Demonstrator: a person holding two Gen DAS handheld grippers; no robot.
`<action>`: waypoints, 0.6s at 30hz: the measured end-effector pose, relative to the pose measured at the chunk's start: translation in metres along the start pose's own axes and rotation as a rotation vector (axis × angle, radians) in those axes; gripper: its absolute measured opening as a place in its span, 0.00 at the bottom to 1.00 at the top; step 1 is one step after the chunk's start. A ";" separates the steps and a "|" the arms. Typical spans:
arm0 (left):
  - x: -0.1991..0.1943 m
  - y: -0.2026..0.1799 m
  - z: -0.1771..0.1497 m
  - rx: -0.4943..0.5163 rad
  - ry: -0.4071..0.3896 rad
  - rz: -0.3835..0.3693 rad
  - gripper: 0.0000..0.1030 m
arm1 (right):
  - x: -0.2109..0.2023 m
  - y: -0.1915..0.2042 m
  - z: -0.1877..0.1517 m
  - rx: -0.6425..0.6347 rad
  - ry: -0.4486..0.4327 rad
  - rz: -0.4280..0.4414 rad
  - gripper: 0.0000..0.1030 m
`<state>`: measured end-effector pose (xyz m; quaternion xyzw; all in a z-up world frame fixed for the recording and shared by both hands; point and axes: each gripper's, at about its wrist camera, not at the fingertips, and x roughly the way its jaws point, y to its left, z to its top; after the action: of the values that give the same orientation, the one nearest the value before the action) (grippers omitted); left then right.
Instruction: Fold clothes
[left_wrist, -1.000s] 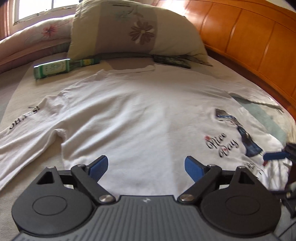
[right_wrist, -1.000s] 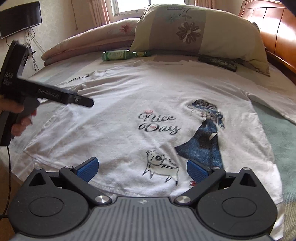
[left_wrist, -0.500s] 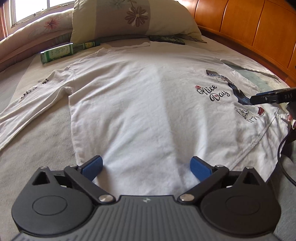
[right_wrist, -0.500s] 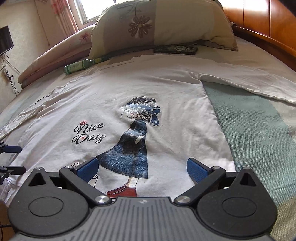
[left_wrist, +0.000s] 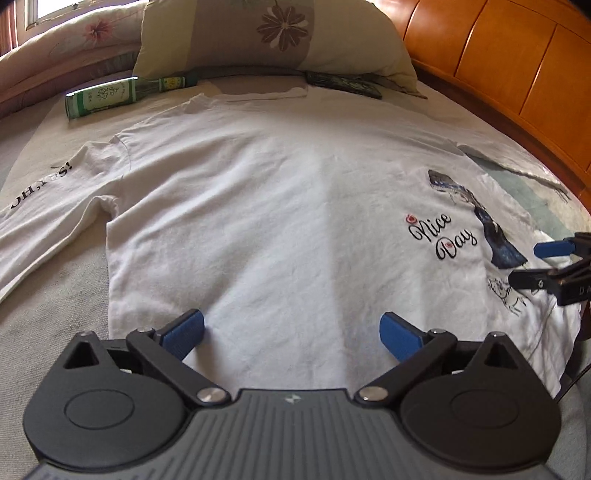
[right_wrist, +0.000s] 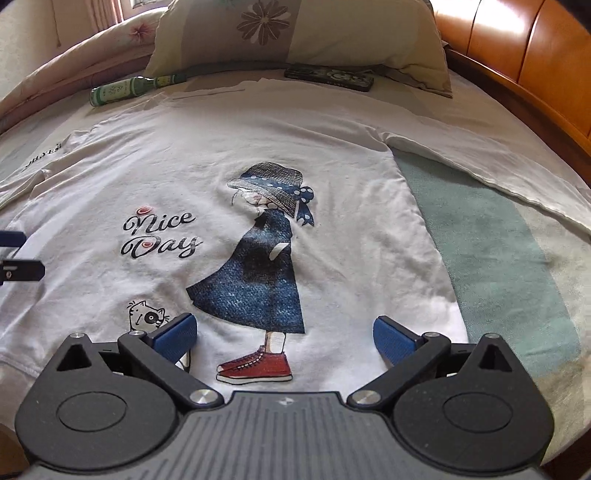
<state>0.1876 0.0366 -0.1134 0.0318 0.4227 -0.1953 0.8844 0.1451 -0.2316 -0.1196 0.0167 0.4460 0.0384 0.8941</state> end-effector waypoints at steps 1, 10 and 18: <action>-0.001 0.009 0.010 -0.026 -0.012 -0.003 0.98 | -0.003 0.001 0.003 0.020 -0.016 0.008 1.00; 0.025 0.091 0.112 -0.301 -0.031 -0.041 0.98 | 0.032 0.064 0.075 -0.085 -0.136 0.249 1.00; 0.116 0.125 0.158 -0.437 0.062 -0.003 0.98 | 0.047 0.069 0.072 0.018 -0.168 0.472 1.00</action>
<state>0.4159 0.0801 -0.1140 -0.1551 0.4822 -0.0996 0.8564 0.2274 -0.1585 -0.1095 0.1314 0.3541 0.2408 0.8941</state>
